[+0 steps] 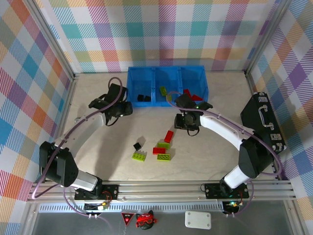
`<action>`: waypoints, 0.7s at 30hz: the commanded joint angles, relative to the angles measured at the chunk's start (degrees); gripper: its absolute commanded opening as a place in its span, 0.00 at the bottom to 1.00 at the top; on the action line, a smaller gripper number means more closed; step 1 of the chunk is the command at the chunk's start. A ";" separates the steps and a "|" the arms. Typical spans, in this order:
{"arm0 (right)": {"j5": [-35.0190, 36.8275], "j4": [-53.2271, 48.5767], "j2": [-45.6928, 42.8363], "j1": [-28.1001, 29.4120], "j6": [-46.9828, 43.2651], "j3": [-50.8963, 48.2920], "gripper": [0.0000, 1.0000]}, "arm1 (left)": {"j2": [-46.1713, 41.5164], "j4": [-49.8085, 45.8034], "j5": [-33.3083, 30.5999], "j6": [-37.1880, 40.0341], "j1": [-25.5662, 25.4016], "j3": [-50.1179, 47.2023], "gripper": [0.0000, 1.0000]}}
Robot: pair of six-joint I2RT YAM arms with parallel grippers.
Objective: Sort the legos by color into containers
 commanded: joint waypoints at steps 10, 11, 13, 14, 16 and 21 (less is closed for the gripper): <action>3.93 -1.24 7.21 6.01 14.64 3.32 0.58 | -5.13 -2.45 -1.32 -0.31 -0.42 -2.42 0.49; 4.69 -2.36 8.49 6.52 16.64 4.28 0.58 | -4.94 -2.22 -1.26 -0.06 -0.42 -2.32 0.49; 6.43 -4.96 10.87 7.51 20.50 6.50 0.59 | -4.85 -1.69 -1.24 0.12 -0.41 -2.23 0.50; 6.96 -5.71 11.92 7.99 21.78 7.67 0.60 | -4.88 -1.36 -1.23 0.12 -0.42 -2.31 0.50; 7.84 -6.62 13.19 8.76 23.66 9.14 0.60 | -4.88 -0.94 -0.83 0.13 -0.41 -2.28 0.50; 7.68 -4.28 15.02 9.70 25.70 9.22 0.60 | -5.06 -0.58 -0.76 0.05 -0.42 -2.13 0.50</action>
